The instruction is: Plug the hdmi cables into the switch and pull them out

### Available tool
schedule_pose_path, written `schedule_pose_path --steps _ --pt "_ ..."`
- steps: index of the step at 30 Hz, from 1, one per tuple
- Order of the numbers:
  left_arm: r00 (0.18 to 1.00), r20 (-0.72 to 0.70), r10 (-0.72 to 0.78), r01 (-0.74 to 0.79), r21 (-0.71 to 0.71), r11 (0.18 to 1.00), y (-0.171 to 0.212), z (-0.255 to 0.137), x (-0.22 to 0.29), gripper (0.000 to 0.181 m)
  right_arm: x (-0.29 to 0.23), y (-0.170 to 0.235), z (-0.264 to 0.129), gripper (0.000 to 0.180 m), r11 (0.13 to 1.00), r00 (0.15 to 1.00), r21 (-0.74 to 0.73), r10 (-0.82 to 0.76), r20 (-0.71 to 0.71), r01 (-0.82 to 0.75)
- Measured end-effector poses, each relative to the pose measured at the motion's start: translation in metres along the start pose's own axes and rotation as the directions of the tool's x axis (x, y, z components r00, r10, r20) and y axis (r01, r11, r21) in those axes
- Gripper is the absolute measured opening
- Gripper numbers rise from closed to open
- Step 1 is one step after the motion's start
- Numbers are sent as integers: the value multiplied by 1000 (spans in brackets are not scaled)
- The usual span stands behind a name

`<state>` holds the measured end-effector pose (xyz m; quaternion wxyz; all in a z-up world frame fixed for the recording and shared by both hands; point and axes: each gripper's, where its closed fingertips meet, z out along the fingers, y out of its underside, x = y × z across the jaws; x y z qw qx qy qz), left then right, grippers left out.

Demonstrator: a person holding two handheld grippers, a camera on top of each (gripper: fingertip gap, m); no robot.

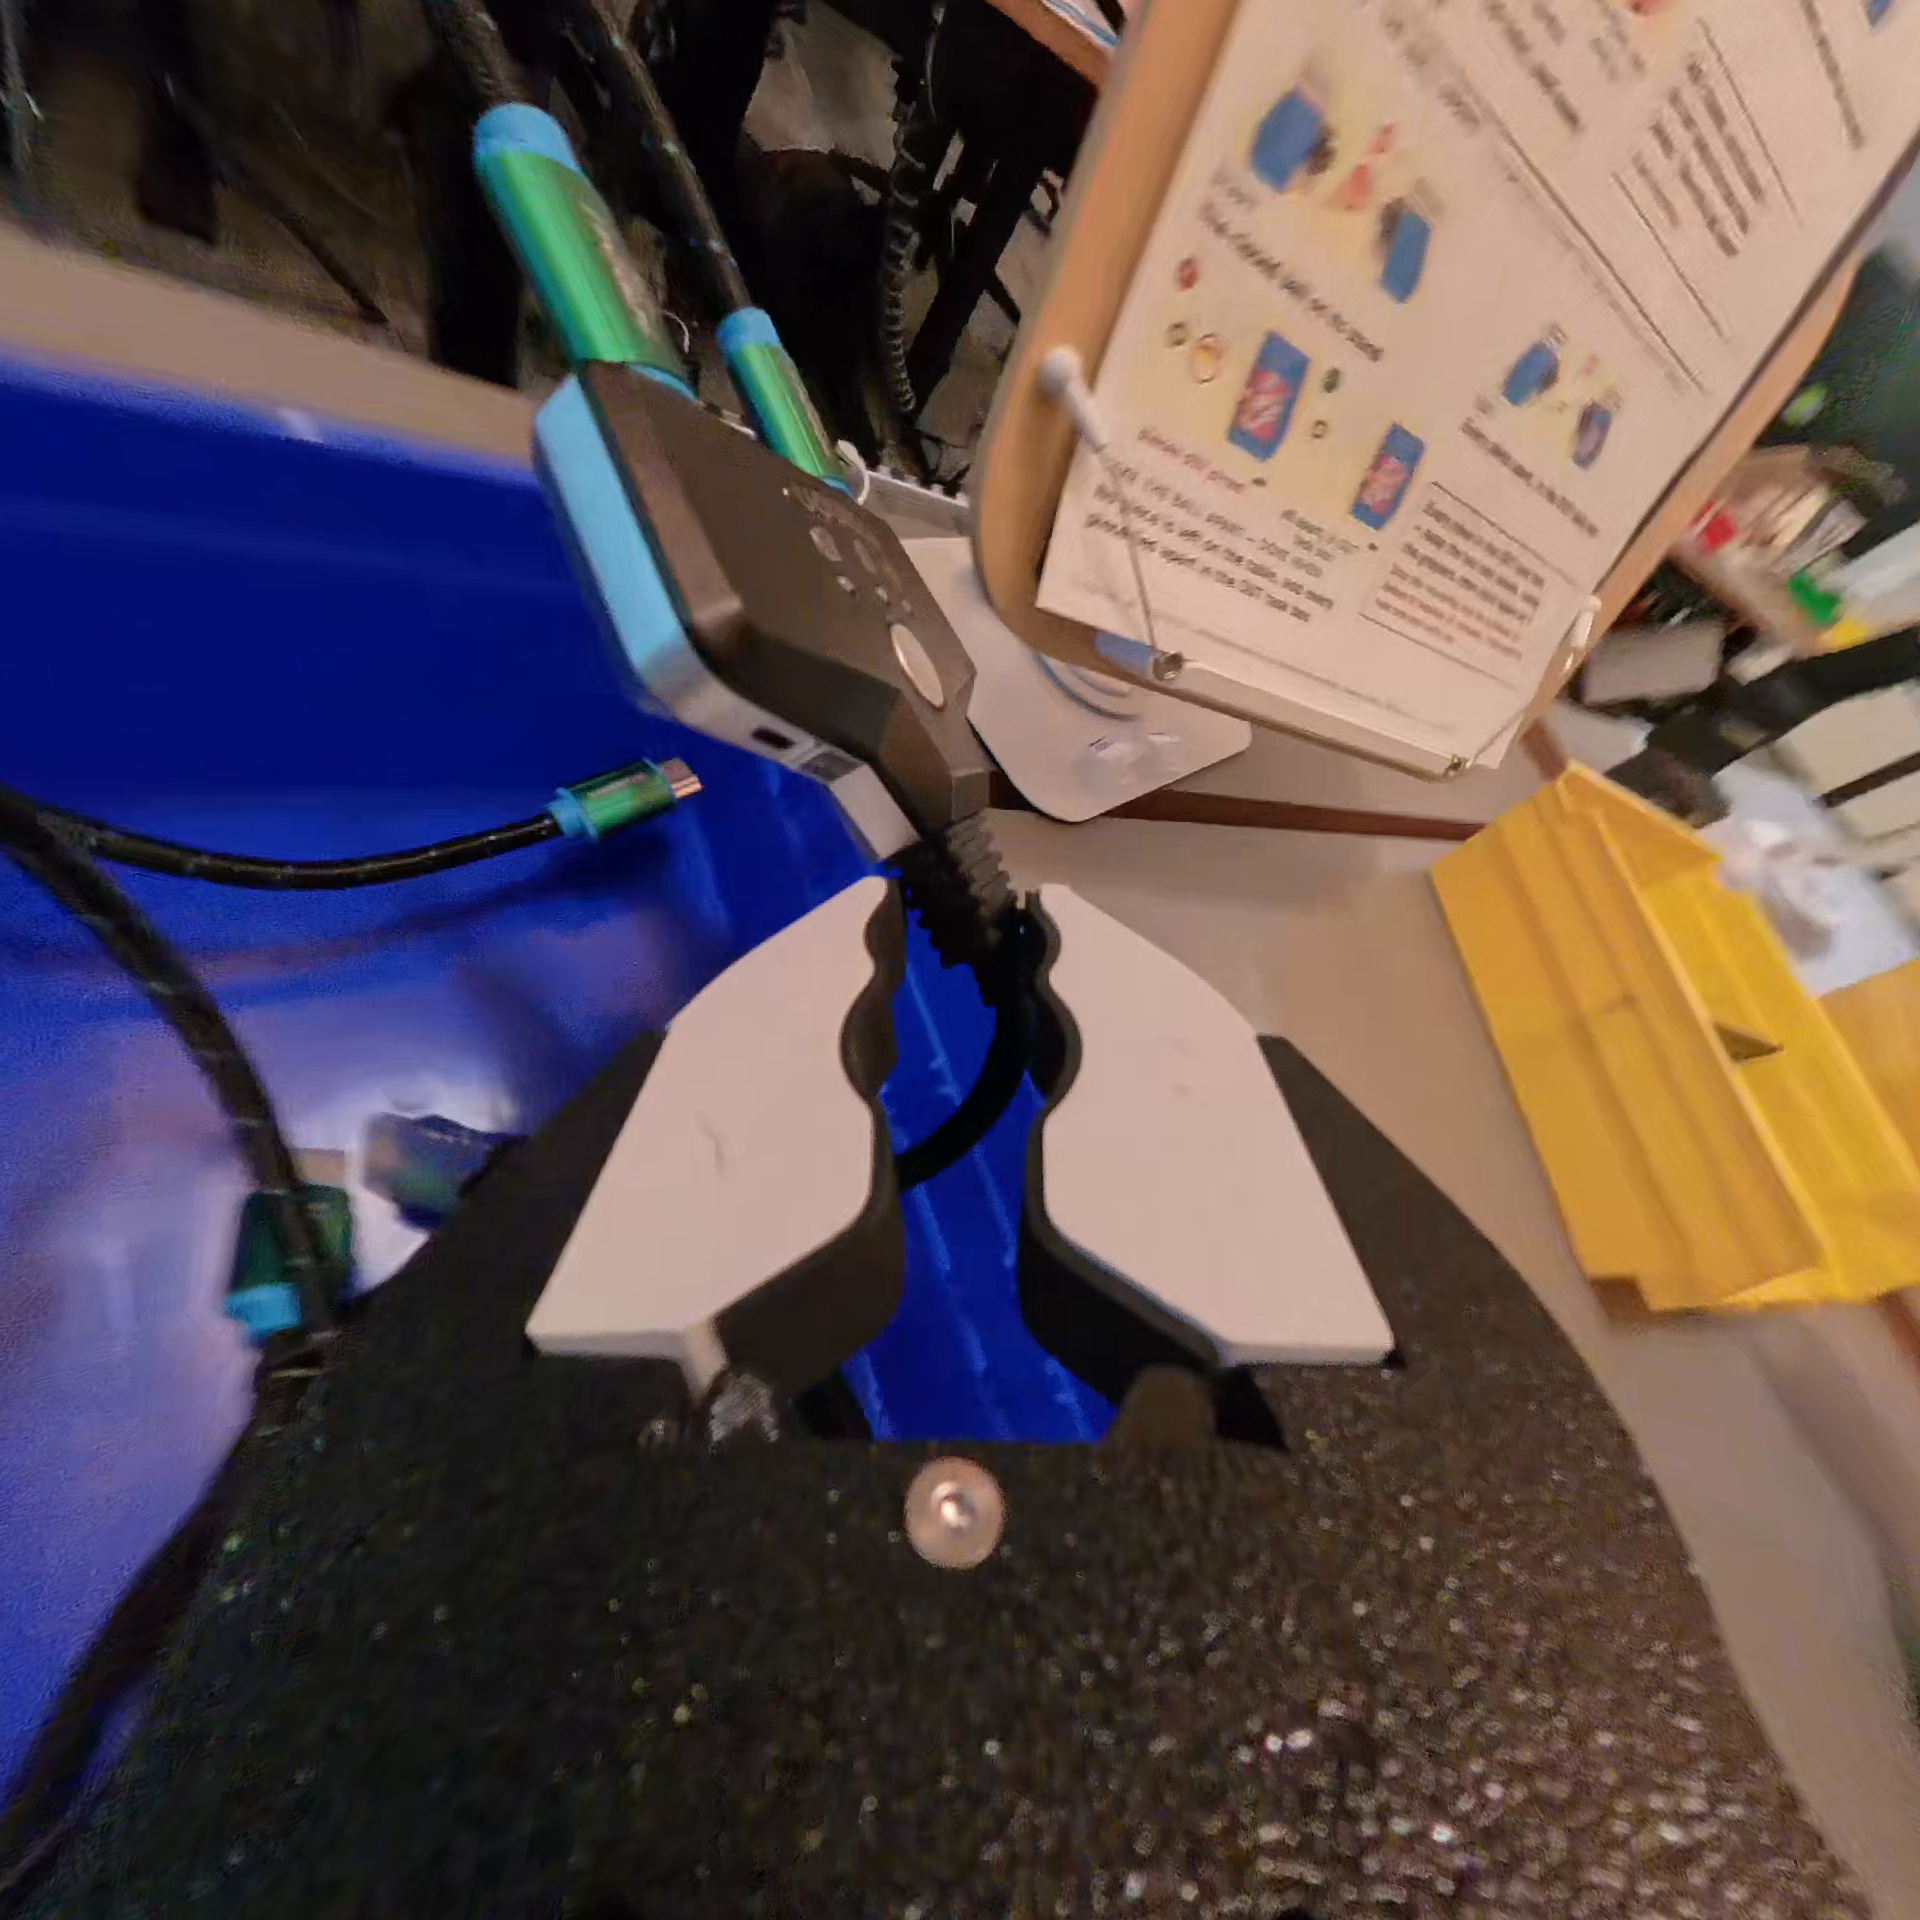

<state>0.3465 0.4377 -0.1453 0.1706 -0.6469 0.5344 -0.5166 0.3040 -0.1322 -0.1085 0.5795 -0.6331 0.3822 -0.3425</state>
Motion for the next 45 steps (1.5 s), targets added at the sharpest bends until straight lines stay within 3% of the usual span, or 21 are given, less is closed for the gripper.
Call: schedule_pose_path --steps 1,8,13,25,31,34,37,45 --pt "999 15 50 -50 -6 999 -8 -8 7 20 -2 0 1 63 1000 1000 -3 -2 3 2" --pt "947 -1 322 -322 0 947 -55 -63 72 15 -18 -3 3 61 999 999 -3 -34 37 34" --pt "919 -1 395 -395 11 919 -71 -90 109 14 -28 -8 2 60 999 997 2 -48 61 48" --pt "932 -274 237 -129 361 924 -145 -161 196 14 -30 -20 -7 59 998 996 31 -54 76 52" --pt "897 -391 204 -53 364 930 -173 -199 238 15 -32 -17 -6 59 999 994 16 -53 93 52" --pt "873 -444 204 -98 249 964 -150 -204 260 15 -35 -18 -6 58 998 993 17 -59 106 58" --pt "853 -451 261 -248 89 965 -98 -196 278 16 -45 -23 -7 58 997 987 42 -69 145 64" --pt "716 -644 269 -495 -197 846 61 -172 319 15 -120 -48 -20 71 980 901 168 -167 400 107"
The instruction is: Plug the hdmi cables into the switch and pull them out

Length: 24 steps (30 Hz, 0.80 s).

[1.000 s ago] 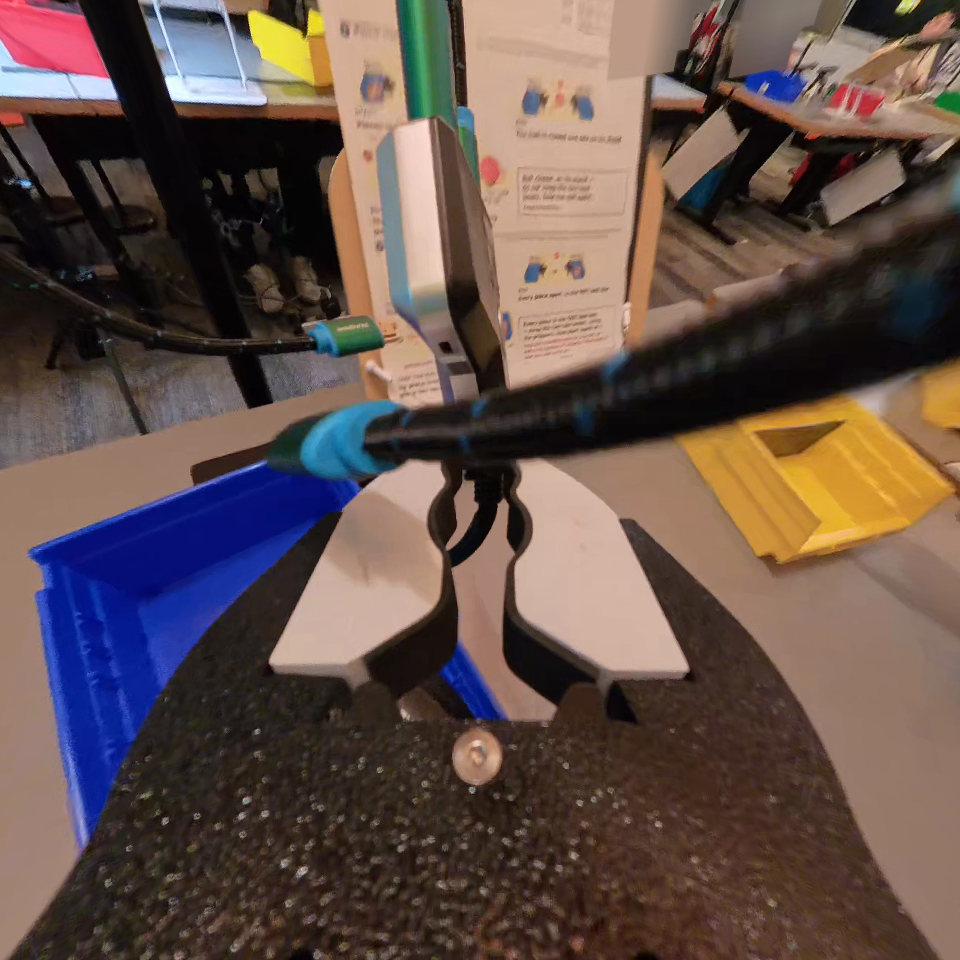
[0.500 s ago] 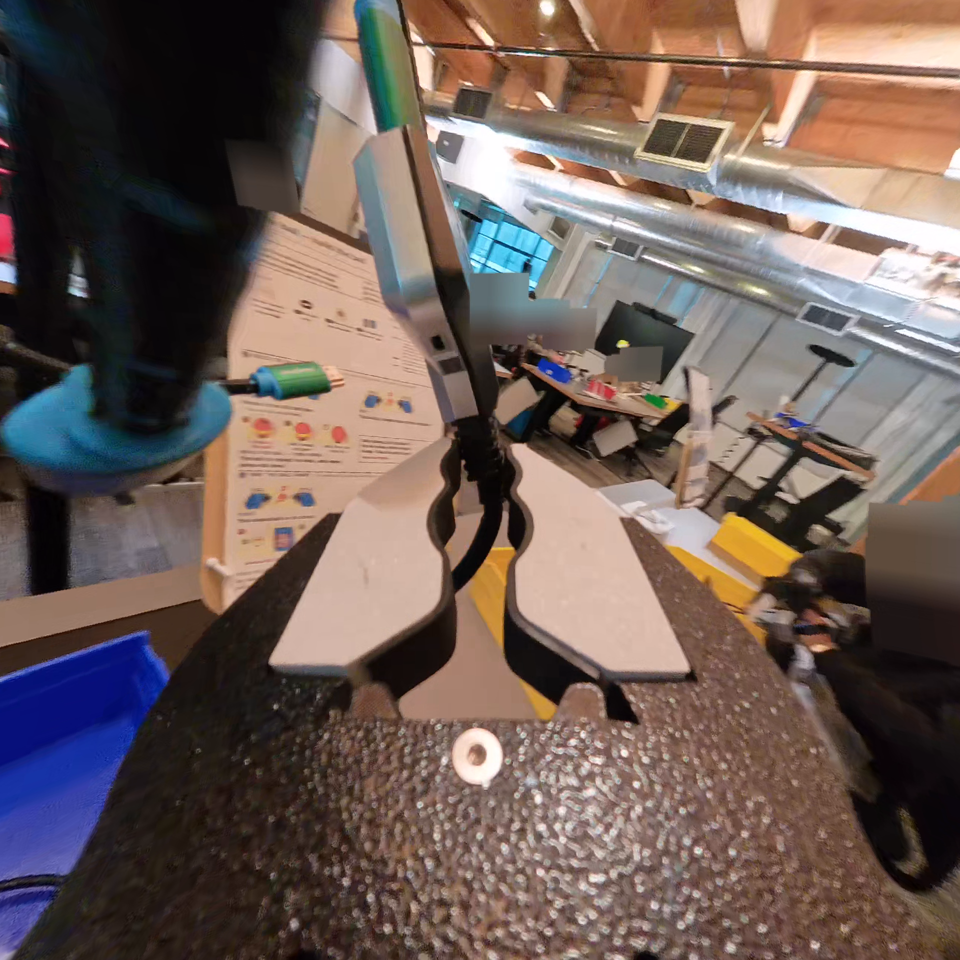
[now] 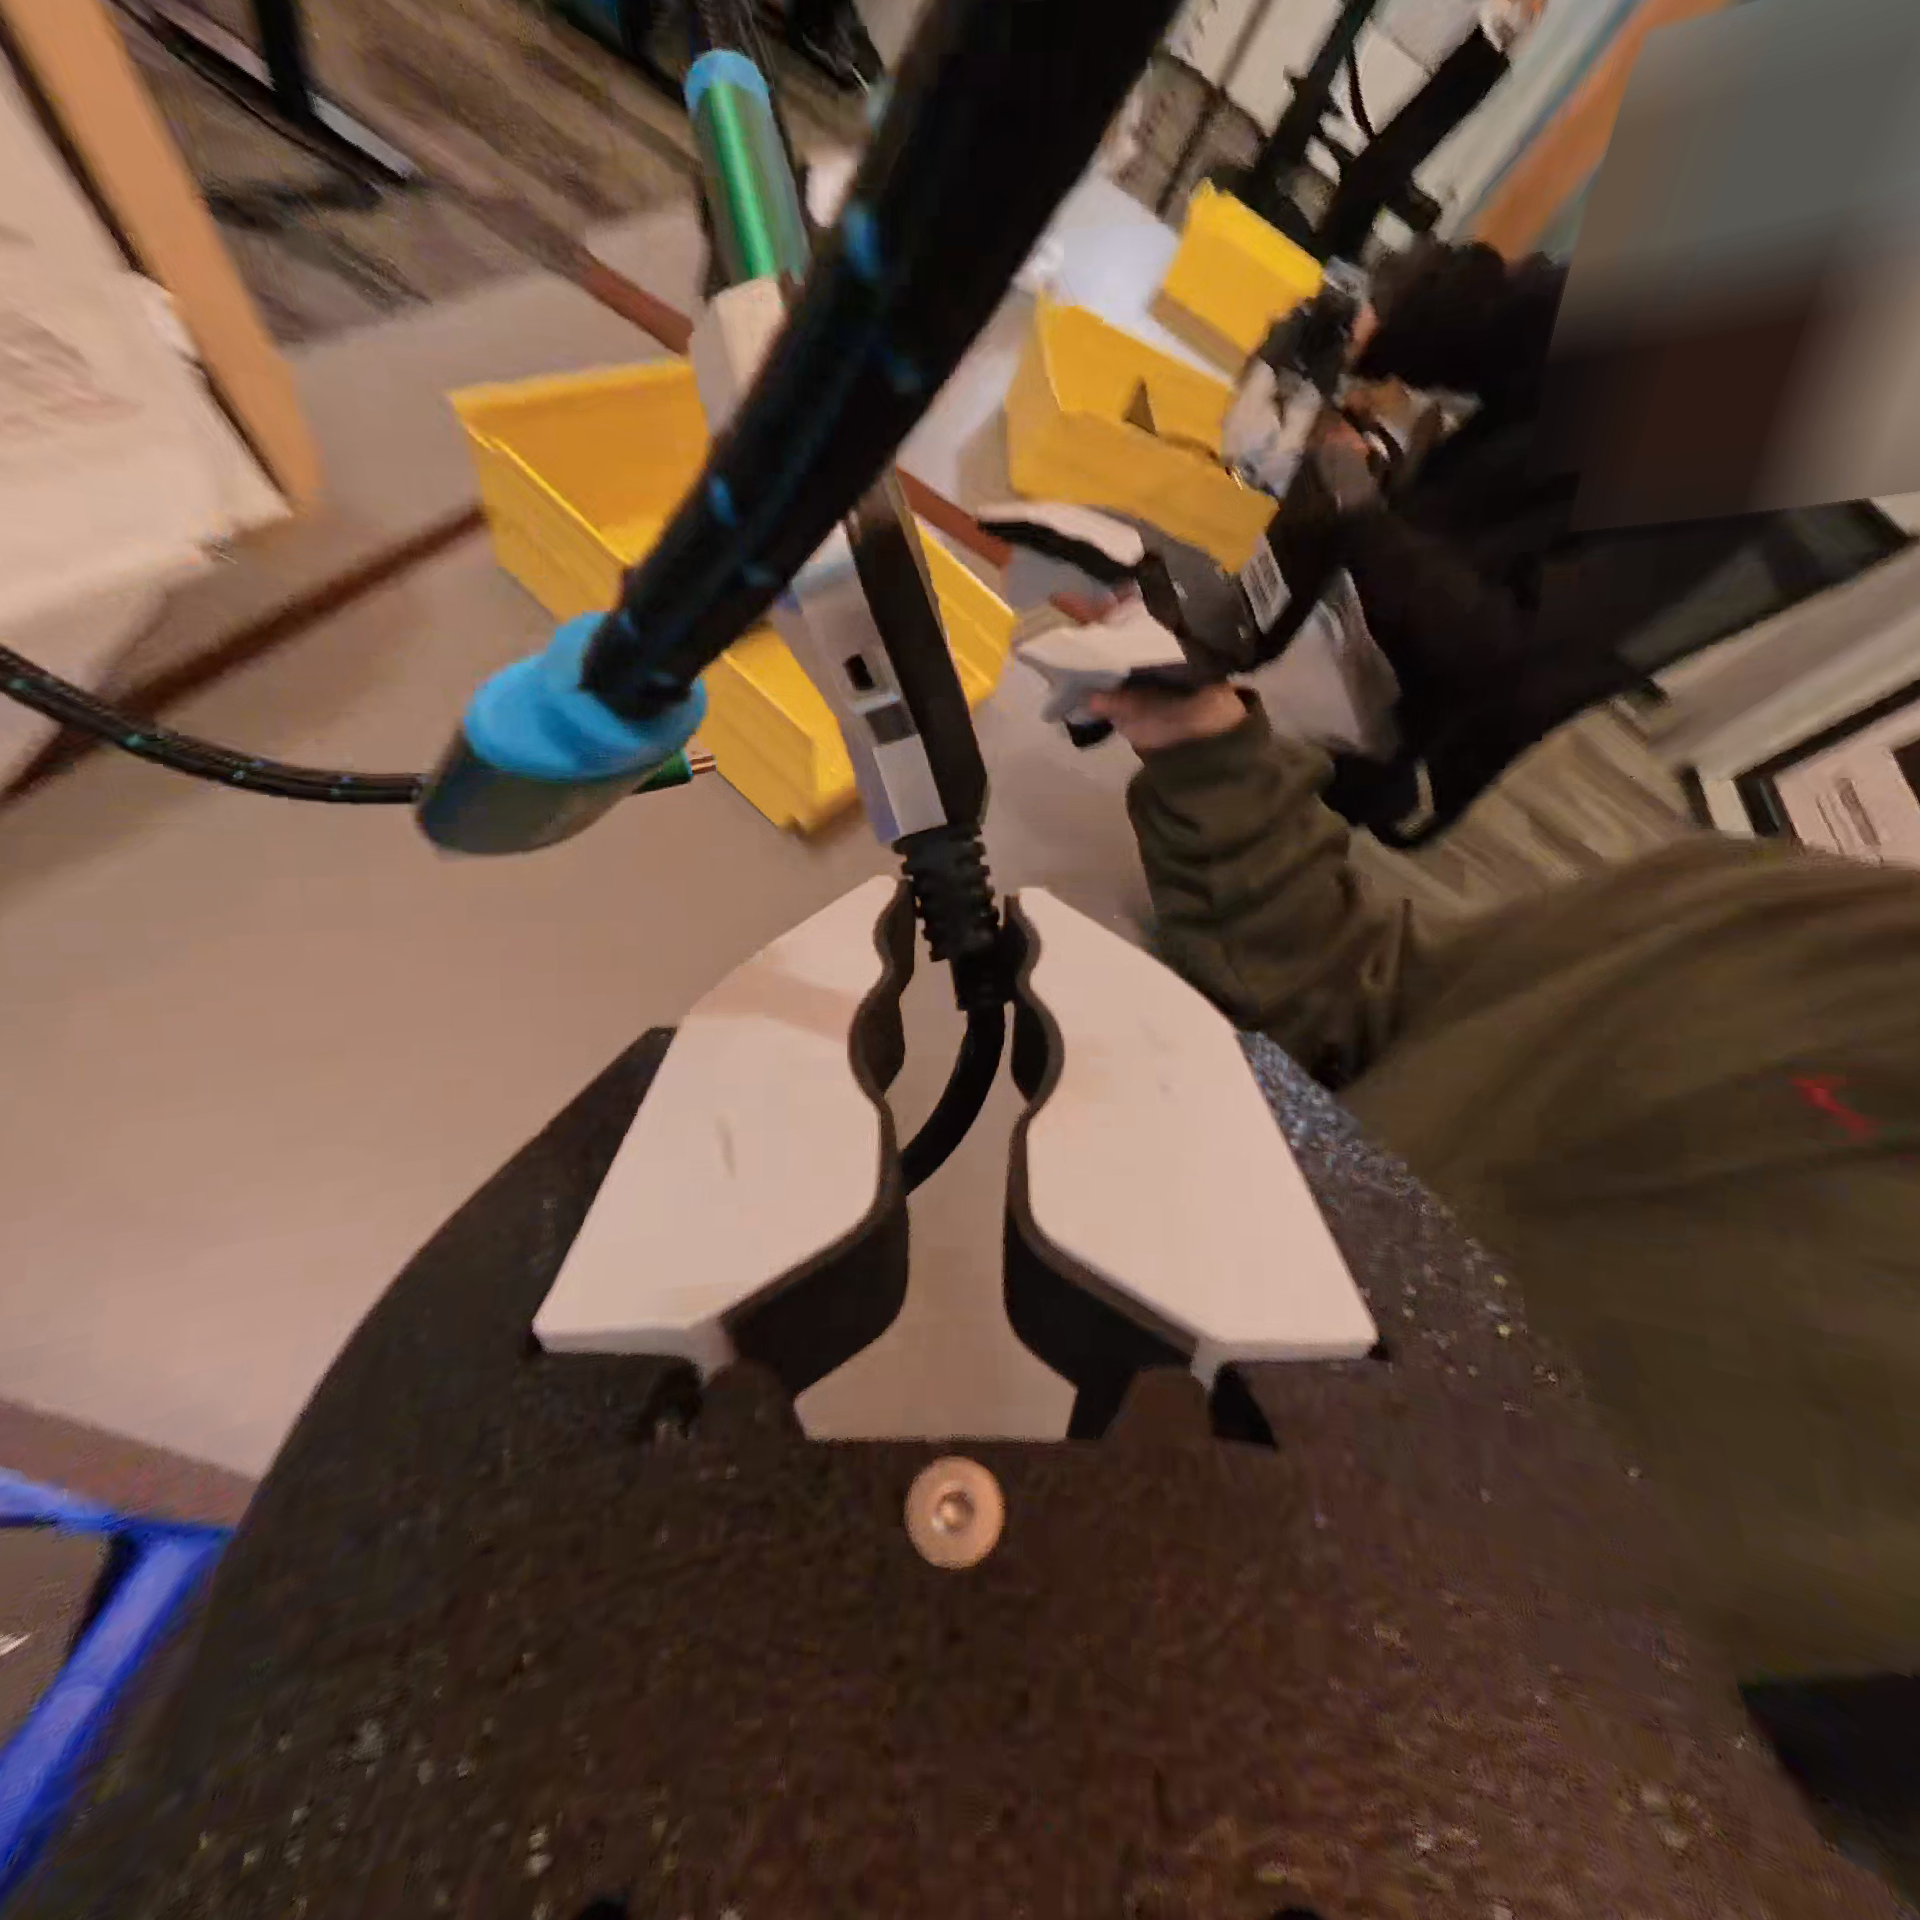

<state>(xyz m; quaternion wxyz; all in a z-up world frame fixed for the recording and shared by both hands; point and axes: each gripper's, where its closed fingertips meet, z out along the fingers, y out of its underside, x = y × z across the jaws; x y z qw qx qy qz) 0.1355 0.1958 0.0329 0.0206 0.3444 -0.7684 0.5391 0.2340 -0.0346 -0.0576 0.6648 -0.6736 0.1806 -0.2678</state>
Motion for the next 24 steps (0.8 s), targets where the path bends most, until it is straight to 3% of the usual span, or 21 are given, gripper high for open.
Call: schedule_pose_path --steps 6,9,13,14,17,21,22,24 --pt "990 -143 -10 -13 -163 987 55 53 9 16 -73 -13 24 70 974 930 55 190 314 -218" --pt "978 -205 -25 -16 -196 980 70 68 11 16 -93 9 41 70 893 799 -87 435 415 -441" --pt "963 -269 -25 -36 -222 974 86 80 15 16 -95 16 53 57 717 603 -131 658 451 -684" --pt "959 -283 -27 -40 -228 973 89 82 15 16 -99 12 52 50 675 535 -139 678 504 -725" --pt "954 -299 -30 -41 -229 973 96 86 9 15 -107 3 48 4 584 387 -156 690 611 -796" --pt "982 -114 150 -165 -138 977 92 83 -33 15 -113 15 56 3 560 360 -223 740 568 -798" --pt "975 -68 213 -220 -115 969 91 82 -40 16 -111 17 60 3 531 354 -209 761 543 -821" --pt "947 46 318 -311 -118 943 94 83 -55 18 -110 15 63 2 413 251 -206 806 536 -887"
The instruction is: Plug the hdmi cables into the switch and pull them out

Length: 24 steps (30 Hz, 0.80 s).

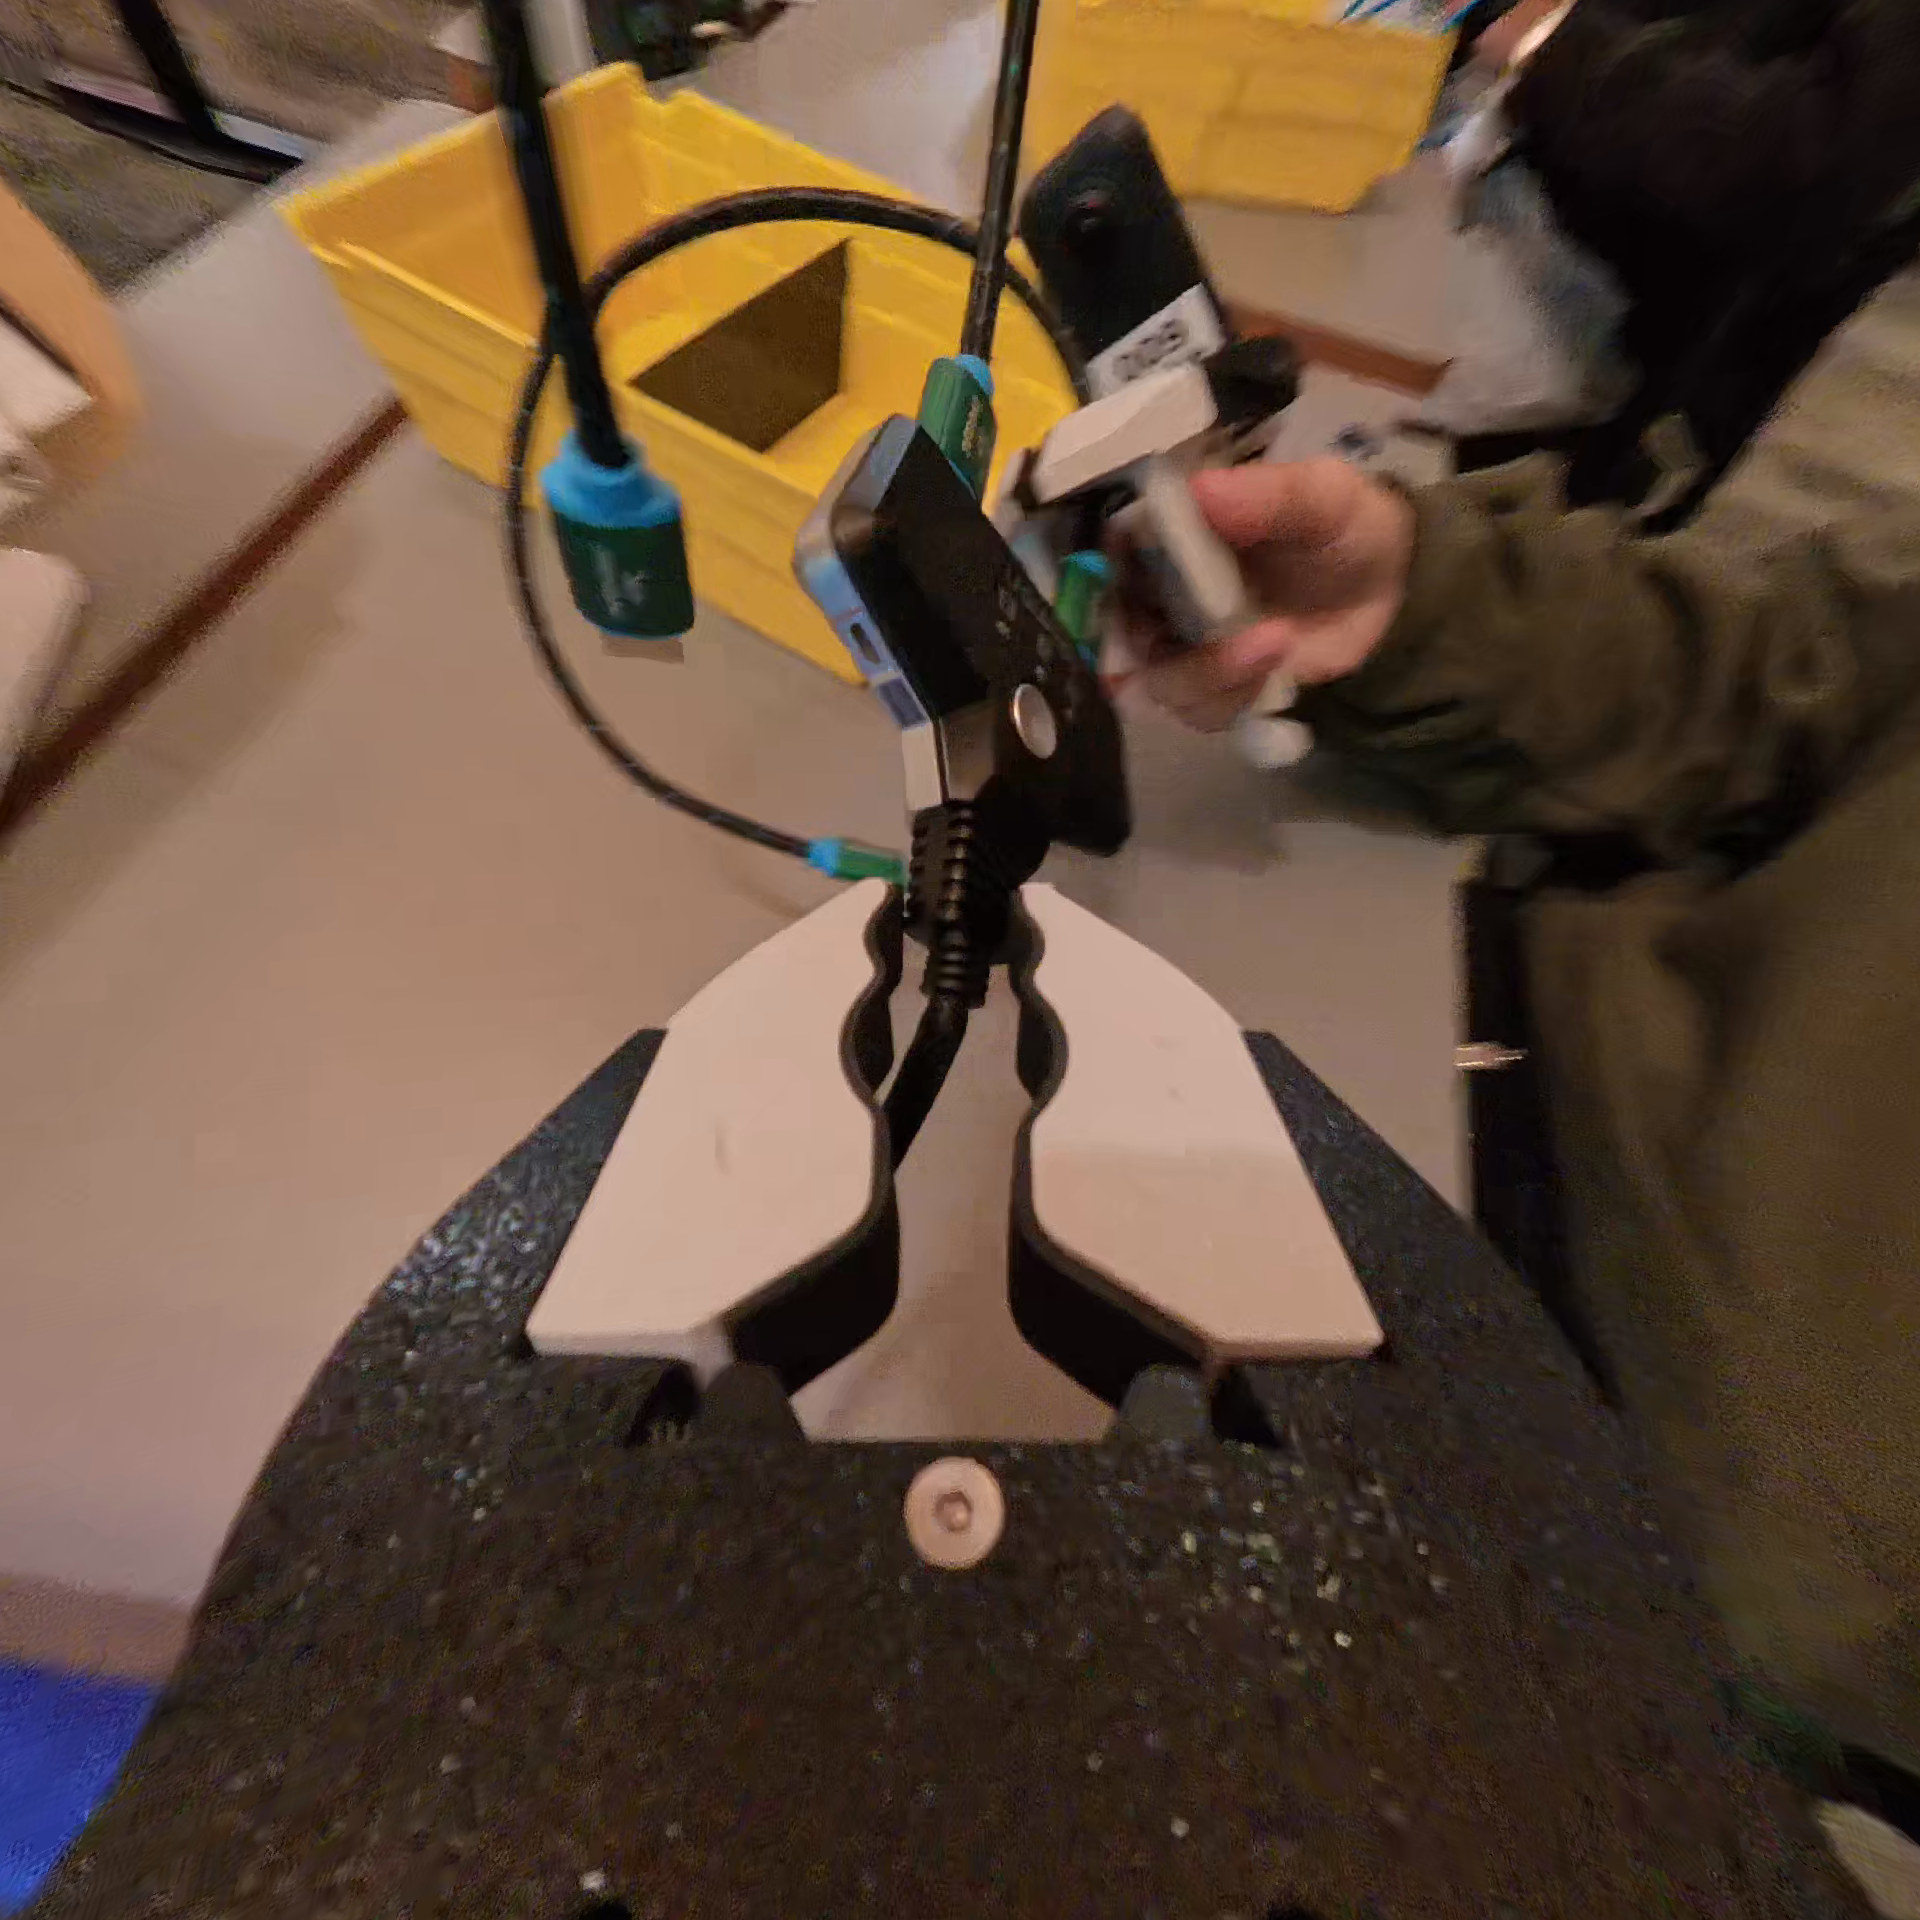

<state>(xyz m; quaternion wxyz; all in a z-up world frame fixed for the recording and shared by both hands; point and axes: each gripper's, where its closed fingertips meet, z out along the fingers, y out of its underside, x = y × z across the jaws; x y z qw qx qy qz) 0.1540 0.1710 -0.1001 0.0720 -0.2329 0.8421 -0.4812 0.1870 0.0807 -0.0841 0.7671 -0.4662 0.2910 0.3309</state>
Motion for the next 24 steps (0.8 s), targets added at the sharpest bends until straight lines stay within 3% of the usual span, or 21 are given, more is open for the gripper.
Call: schedule_pose_path --steps 3,6,8,11,13,20,24 --pt "960 211 186 -175 -71 982 15 4 -11 26 9 0 1 3 993 994 60 108 -23 -106" --pt "893 297 338 -315 -124 941 32 15 -2 35 12 3 1 3 984 985 59 171 -9 -170" --pt "862 354 364 -331 -152 931 47 23 -4 56 13 10 3 4 988 988 11 151 -12 -151" --pt "897 359 258 -244 -86 966 59 32 -7 65 9 18 4 3 993 995 -68 100 8 -99" --pt "936 296 192 -198 -9 980 59 35 -5 62 2 26 4 3 987 997 -149 63 50 -55" --pt "999 -49 15 -13 37 999 66 56 17 38 -14 44 0 3 954 982 -275 -75 176 122" --pt "977 -163 -136 139 3 990 82 71 25 47 -22 50 -6 2 922 954 -309 -158 253 234"
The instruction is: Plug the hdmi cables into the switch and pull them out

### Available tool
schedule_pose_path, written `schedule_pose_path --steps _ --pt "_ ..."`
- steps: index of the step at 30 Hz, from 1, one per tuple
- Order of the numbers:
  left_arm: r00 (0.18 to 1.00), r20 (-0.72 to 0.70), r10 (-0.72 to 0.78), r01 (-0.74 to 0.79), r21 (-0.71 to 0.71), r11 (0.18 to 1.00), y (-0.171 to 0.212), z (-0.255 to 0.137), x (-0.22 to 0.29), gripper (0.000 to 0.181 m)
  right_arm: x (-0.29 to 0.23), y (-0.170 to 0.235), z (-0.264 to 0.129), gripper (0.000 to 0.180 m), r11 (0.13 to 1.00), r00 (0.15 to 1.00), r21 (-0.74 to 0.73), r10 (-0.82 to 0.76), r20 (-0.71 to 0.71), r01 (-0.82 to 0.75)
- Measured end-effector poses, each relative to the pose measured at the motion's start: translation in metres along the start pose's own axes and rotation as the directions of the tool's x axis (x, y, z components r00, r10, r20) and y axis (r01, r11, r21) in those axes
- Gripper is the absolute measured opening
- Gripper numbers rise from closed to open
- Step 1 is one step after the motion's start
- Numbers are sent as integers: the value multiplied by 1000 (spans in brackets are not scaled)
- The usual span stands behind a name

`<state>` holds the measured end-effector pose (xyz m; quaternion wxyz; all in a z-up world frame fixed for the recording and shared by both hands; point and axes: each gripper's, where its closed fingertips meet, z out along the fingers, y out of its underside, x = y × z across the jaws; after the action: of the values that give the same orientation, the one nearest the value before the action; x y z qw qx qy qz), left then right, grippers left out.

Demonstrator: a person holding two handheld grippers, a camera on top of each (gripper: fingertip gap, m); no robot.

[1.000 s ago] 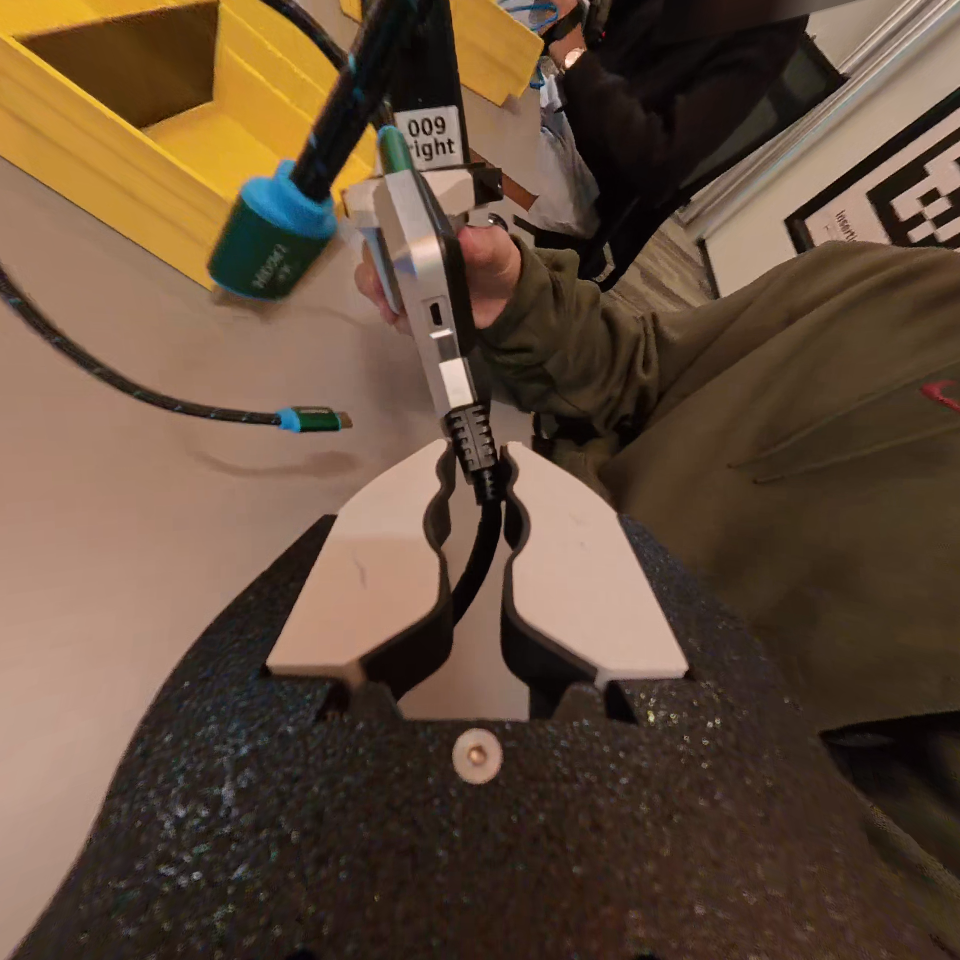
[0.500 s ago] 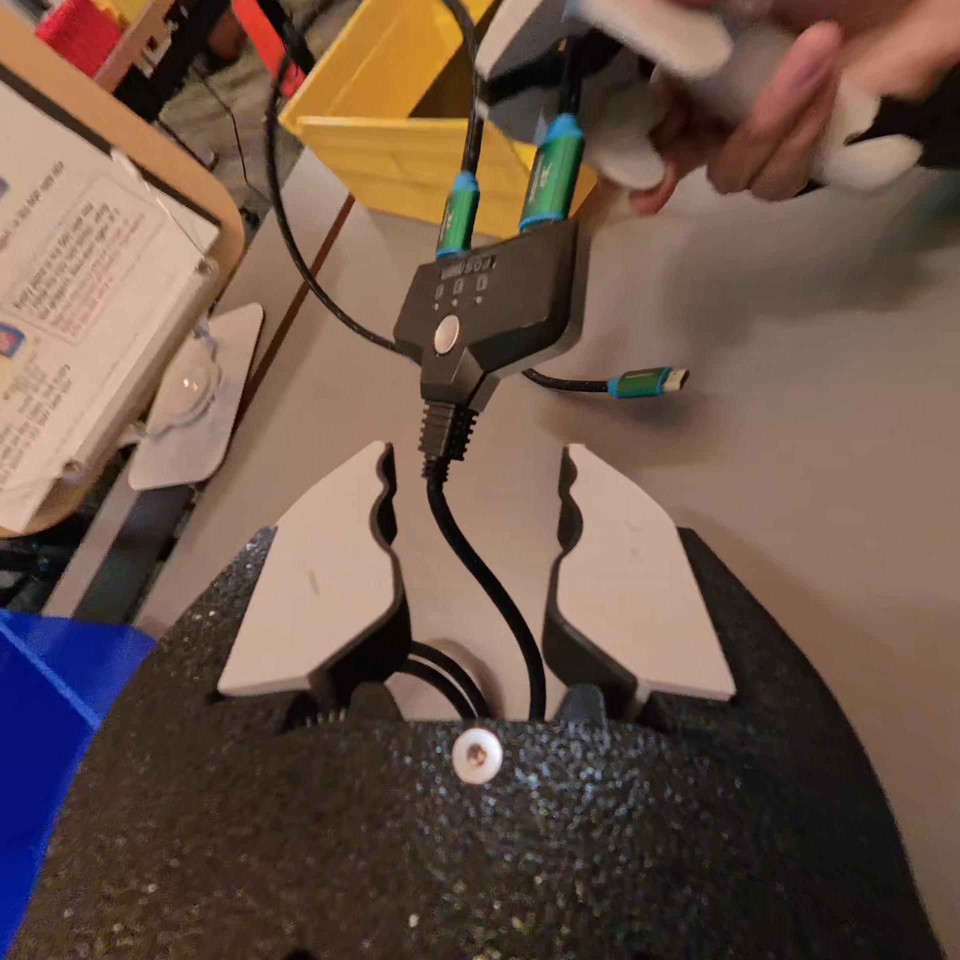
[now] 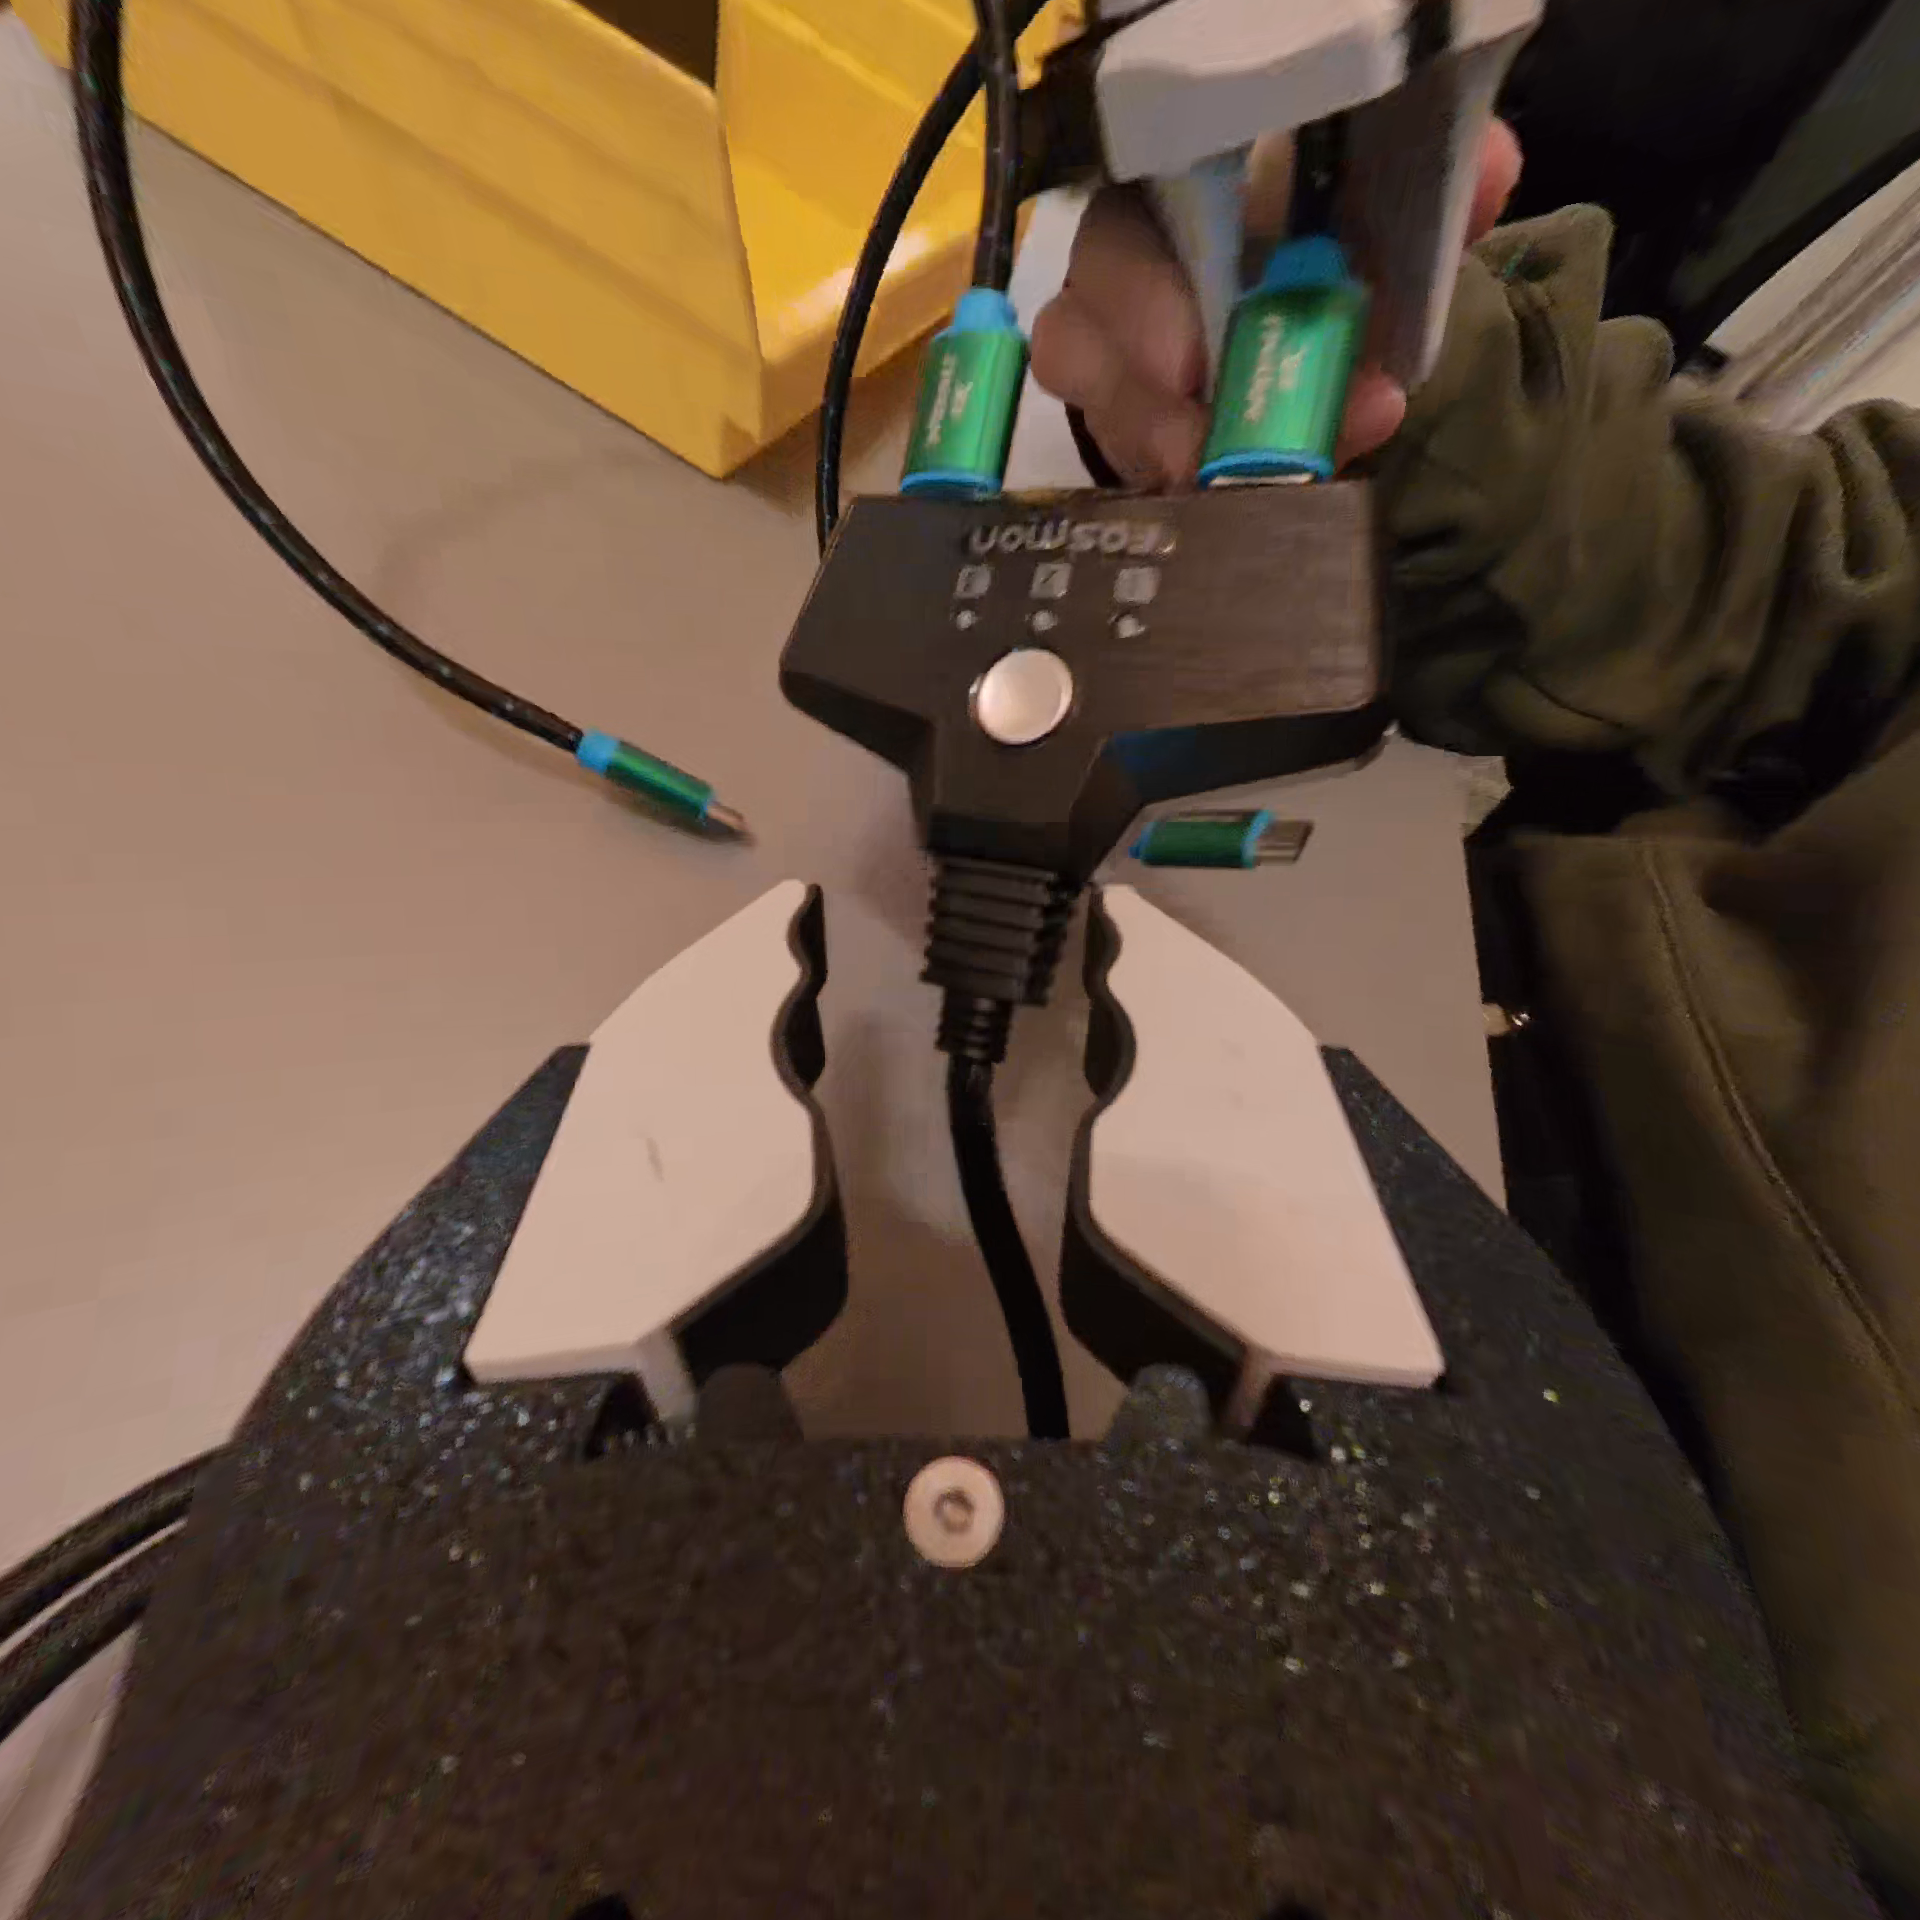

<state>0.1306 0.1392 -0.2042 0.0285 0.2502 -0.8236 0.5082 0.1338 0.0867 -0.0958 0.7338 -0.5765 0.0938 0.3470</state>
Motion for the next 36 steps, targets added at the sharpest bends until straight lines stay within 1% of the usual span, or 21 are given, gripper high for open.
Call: schedule_pose_path --steps 1,3,5,8,11,13,17,18,19,21,22,24,26,27,28,30,32,33,35,36 --pt "999 -39 -19 20 13 1000 2 2 3 44 -2 1 -1 2 1000 1000 -10 -11 6 11" --pt "990 -137 -43 50 48 998 3 4 14 27 -4 3 -3 2 999 1000 -28 -20 21 21" --pt "987 -160 -28 37 55 998 5 8 17 25 -4 4 -5 2 999 999 -40 -24 30 25" --pt "981 -189 -28 33 24 999 6 13 21 26 -4 9 -6 0 997 999 -68 -33 35 36" --pt "983 -180 25 -21 27 999 4 15 22 24 -6 6 -9 1 997 998 -63 -49 44 51" --pt "983 -182 16 -8 41 999 1 17 23 24 -6 6 -13 1 995 997 -75 -66 35 68" --pt "994 -76 84 -77 87 993 -8 11 20 24 -6 10 -19 4 987 996 -135 -87 10 88" --pt "995 -48 92 -88 91 992 -12 8 19 23 -5 10 -21 4 984 995 -148 -96 -7 94" --pt "995 -14 95 -93 95 991 -16 4 17 23 -2 11 -23 8 980 993 -167 -115 -40 107" --pt "993 63 99 -104 76 992 -20 -6 10 23 2 9 -28 32 974 985 -190 -144 -93 125" --pt "988 102 114 -120 54 991 -21 -11 6 23 0 11 -32 39 967 983 -220 -152 -104 126" --pt "977 159 139 -146 32 989 -24 -23 1 23 1 23 -46 48 923 969 -359 -203 -142 141" --pt "964 208 168 -172 2 985 -27 -34 -2 23 11 30 -66 54 830 902 -516 -370 -223 213" --pt "951 245 188 -186 -34 982 -27 -39 -5 23 11 29 -73 59 763 850 -584 -478 -223 277" --pt "937 280 208 -193 -77 978 -26 -42 -8 23 6 27 -76 60 703 797 -623 -569 -202 344" --pt "917 307 256 -217 -156 964 -24 -44 -9 23 -3 17 -72 62 601 683 -649 -711 -167 467" --pt "894 307 328 -264 -231 936 -22 -41 -6 23 -6 -1 -58 64 520 546 -628 -819 -175 579" --pt "885 300 357 -285 -257 923 -22 -39 -4 24 -10 -1 -49 65 520 542 -602 -824 -165 606" --pt "871 288 397 -313 -297 902 -22 -33 0 23 -14 14 -32 60 564 626 -567 -773 -106 600" --pt "866 284 411 -322 -312 894 -21 -30 1 24 -9 23 -28 56 573 653 -579 -752 -89 580"
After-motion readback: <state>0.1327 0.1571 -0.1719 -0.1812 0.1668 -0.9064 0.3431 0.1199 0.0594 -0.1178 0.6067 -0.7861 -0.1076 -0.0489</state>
